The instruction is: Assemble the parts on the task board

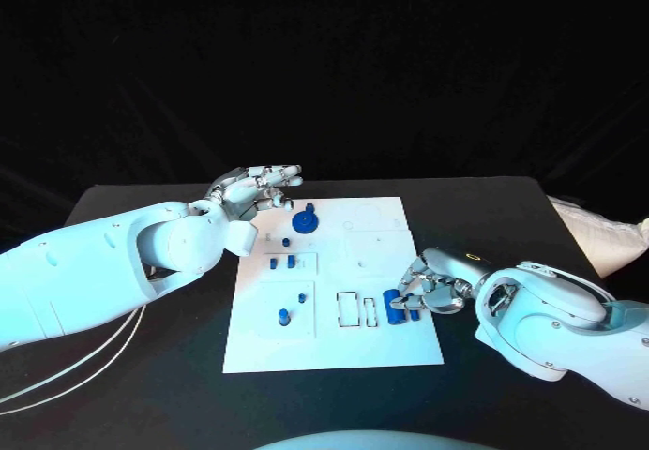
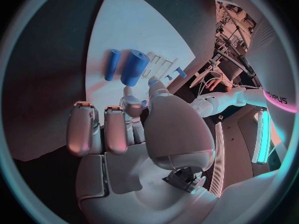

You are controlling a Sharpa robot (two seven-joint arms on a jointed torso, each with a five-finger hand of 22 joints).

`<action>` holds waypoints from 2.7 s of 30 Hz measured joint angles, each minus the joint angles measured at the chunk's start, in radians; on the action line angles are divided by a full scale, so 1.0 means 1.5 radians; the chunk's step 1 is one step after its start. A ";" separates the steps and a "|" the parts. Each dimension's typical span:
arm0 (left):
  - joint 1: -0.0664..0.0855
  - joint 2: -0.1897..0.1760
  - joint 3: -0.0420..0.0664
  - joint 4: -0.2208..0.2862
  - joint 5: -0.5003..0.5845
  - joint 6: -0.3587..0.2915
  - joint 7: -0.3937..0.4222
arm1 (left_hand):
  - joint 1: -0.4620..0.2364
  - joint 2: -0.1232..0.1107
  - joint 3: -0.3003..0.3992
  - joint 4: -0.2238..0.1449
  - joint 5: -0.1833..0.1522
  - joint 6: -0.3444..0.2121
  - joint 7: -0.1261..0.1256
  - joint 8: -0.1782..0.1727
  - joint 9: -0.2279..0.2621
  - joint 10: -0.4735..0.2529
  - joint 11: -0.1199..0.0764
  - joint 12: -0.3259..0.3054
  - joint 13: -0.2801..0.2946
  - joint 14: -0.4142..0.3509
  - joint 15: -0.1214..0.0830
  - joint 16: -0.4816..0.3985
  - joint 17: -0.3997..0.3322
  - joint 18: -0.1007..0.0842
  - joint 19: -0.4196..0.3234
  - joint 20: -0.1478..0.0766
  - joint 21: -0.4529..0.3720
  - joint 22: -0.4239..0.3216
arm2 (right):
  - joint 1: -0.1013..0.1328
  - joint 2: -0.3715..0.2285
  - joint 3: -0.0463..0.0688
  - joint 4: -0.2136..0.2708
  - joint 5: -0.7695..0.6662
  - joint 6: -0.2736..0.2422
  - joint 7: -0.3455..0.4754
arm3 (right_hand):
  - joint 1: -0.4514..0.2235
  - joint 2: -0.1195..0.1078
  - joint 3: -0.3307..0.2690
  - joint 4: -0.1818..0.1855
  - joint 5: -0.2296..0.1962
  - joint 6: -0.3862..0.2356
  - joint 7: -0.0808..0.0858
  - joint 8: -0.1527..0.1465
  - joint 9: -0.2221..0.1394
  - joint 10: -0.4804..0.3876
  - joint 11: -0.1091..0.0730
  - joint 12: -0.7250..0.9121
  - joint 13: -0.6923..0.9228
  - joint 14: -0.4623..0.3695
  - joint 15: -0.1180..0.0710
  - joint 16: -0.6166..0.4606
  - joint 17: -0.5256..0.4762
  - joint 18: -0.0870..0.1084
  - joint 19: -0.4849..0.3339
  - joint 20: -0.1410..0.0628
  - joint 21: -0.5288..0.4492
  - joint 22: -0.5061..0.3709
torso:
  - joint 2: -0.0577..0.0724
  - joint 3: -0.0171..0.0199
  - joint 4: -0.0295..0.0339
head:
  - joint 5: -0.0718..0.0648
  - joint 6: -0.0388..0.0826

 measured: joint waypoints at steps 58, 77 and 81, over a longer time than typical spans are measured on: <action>-0.001 -0.004 0.000 0.001 0.000 0.001 -0.003 | 0.000 0.000 0.000 0.000 0.000 0.000 0.000 0.000 0.000 0.000 0.000 0.000 0.000 0.000 0.000 0.000 0.000 0.000 0.000 0.000 0.000 0.000 | -0.027 0.066 0.004 0.001 0.033 -0.068 -0.024 | 0.003 0.087 -0.033 0.037 0.074 0.038 -0.007 0.023 0.012 0.023 -0.016 0.027 0.068 0.000 -0.010 0.022 0.037 0.000 0.011 -0.011 0.017 0.030 | 0.000 -0.0010 -0.0006 | 0.008 -0.010; -0.001 -0.005 0.000 0.003 0.000 0.001 -0.004 | 0.000 0.000 0.000 0.000 0.000 0.000 0.000 0.000 0.000 0.000 0.000 0.000 0.000 0.000 0.000 0.000 0.000 0.000 0.000 0.000 0.000 0.000 | -0.032 0.116 0.004 -0.029 0.052 -0.014 -0.033 | -0.075 0.127 -0.087 0.035 0.002 0.079 -0.031 0.054 0.060 0.054 -0.032 0.032 0.091 -0.002 -0.017 0.023 0.039 0.000 0.015 -0.015 0.017 0.033 | 0.000 -0.0010 -0.0008 | 0.014 -0.015; -0.001 -0.005 0.000 0.003 0.000 0.001 -0.004 | 0.000 0.000 0.000 0.000 0.000 0.000 0.000 0.000 0.000 0.000 0.000 0.000 0.000 0.000 0.000 0.000 0.000 0.000 0.000 0.000 0.000 0.000 | -0.032 0.119 0.004 -0.032 0.039 -0.013 -0.041 | -0.129 0.111 -0.131 0.037 -0.108 0.074 -0.031 0.048 0.058 0.045 -0.024 0.009 0.082 -0.002 -0.017 0.015 0.027 0.000 0.012 -0.017 0.017 0.023 | 0.000 -0.0008 -0.0008 | 0.015 -0.015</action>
